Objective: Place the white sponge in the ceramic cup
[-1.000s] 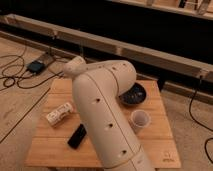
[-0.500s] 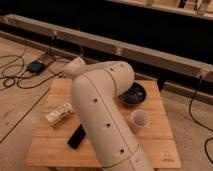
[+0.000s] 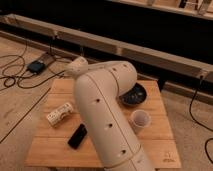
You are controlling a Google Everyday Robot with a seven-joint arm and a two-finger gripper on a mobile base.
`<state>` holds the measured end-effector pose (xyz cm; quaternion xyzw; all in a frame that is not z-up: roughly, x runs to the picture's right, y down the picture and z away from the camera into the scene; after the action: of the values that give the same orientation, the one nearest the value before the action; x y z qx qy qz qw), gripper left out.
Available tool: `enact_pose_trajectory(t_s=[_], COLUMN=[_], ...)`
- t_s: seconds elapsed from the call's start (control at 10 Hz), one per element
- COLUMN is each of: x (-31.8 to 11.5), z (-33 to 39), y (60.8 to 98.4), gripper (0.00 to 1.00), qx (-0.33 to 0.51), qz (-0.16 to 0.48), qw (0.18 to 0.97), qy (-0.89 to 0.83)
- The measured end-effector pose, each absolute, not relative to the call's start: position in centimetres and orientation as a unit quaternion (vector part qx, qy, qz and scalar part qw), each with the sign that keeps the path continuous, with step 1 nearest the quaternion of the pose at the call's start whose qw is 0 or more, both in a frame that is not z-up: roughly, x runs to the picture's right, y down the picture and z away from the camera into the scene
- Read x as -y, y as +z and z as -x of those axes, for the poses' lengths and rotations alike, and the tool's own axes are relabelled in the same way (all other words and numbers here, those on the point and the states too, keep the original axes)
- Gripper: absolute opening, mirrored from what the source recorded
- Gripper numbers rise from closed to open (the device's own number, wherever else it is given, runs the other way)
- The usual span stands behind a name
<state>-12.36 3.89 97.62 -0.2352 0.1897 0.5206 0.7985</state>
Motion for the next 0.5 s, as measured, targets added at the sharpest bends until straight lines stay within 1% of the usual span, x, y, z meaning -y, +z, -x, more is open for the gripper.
enact_pose_trajectory(t_s=[0.5], x=[-2.2], z=[9.3], y=[95.4], gripper=[0.0], qx=[-0.175], qz=[0.261], qw=[0.787], qy=[0.531])
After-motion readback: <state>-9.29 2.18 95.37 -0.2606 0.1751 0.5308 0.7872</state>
